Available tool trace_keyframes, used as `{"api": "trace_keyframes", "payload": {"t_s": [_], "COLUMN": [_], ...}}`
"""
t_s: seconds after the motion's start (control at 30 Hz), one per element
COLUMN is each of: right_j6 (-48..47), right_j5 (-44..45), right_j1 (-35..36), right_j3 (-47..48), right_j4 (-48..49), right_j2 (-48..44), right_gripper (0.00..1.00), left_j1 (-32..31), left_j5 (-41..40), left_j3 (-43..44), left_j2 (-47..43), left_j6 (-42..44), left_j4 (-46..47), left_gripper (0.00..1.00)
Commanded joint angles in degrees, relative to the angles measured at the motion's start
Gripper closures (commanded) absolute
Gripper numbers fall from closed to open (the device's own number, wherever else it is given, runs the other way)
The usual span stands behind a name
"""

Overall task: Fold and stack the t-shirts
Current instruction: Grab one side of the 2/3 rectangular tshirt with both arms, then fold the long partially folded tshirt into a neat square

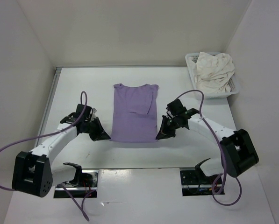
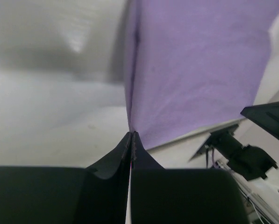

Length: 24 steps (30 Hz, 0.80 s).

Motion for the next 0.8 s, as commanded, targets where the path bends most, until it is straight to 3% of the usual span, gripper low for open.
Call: {"api": "trace_keyframes", "payload": {"t_s": [0.0,0.13,0.33,0.57,0.77], "right_j6": [-1.3,-6.9,-9.6,-11.5,-11.5], "right_j5": [1.4,1.4,6.7,7.0,7.9], "right_j1": [-1.8,-6.7,-11.4,-15.3,-15.9], "right_j3": [8.1,19.2,38.7,64.7,80.7], "right_j4": [-9.6,-10.2,-5.4,-5.6,-7.5], "right_j2": [-3.4,2.8,19.6,39.5,54.1], "right_gripper": [1.00,1.00,1.00,1.00,1.00], "left_j1": [0.6,3.1,4.7,5.2,6.3], "left_j5": [2.0,1.0,-4.3,-12.3,-13.7], "left_j3": [7.1,17.9,34.8,52.1,60.0], "left_j2": [-2.8,1.9,18.5,38.9,49.0], "left_j6": [1.9,1.9,1.3,1.9,-1.2], "left_j4": [-11.4,-6.1,4.5,7.6,11.4], "left_gripper": [1.00,1.00,1.00,1.00,1.00]}}
